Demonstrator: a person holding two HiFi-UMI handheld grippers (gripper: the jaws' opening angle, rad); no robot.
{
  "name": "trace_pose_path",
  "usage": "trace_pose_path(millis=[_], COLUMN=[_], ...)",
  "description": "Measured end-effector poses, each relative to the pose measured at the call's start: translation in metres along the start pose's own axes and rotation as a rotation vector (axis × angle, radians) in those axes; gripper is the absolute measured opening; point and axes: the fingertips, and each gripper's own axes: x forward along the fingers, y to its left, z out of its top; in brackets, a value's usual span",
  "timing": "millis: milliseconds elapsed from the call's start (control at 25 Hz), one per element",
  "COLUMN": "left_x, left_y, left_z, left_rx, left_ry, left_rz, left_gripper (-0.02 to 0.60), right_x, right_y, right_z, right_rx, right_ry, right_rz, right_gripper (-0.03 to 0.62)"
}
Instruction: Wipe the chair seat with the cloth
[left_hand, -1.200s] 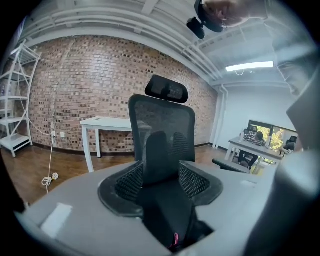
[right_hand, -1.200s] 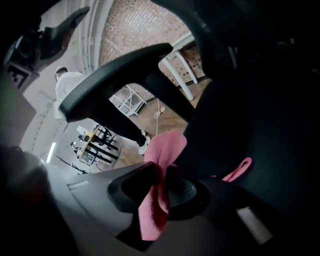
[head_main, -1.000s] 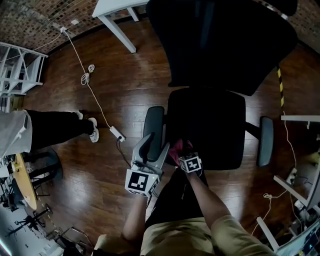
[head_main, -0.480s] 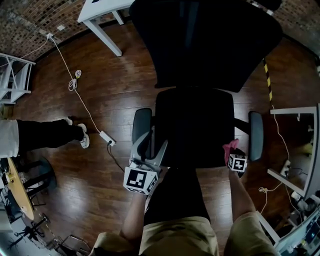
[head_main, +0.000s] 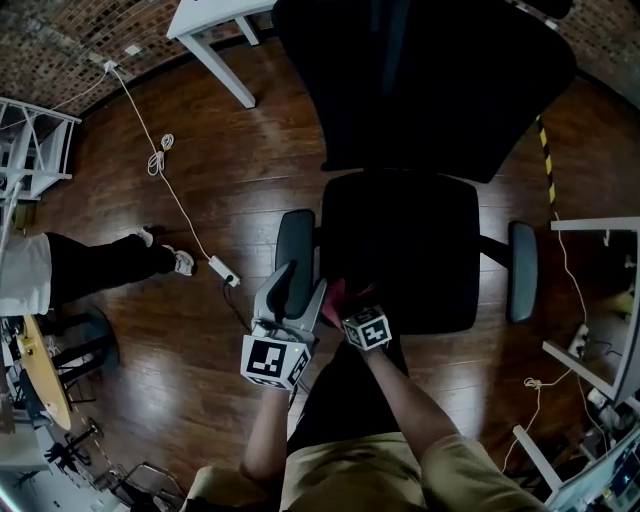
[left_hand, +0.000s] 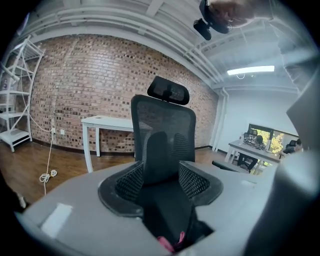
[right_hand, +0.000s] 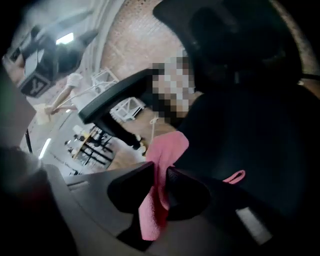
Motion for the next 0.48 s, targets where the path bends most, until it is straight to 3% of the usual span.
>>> trace_pose_path(millis=[80,200,320,480], left_x=[-0.004,-0.011,-0.010,0.004], left_y=[0.002,0.004,0.005,-0.001], left_z=[0.003,0.003,-0.001,-0.002], left_rx=[0.005,0.005,0.020,0.009], left_ry=[-0.002,-0.006,0.001,-0.013], left_rz=[0.009,-0.002,-0.020,-0.036], left_gripper=[0.202,0.202,0.202,0.202], right_x=[0.029,0.029,-0.017,-0.136], right_y=[0.041,0.029,-0.037,-0.164], right_z=[-0.008,-0.031,-0.060,-0.117], right_rx=[-0.102,-0.121,-0.021,0.116], right_ry=[0.092,0.144,0.147,0.195], right_rz=[0.064,-0.009,-0.148,-0.405], right_gripper=[0.077,0.077,0.075,0.075])
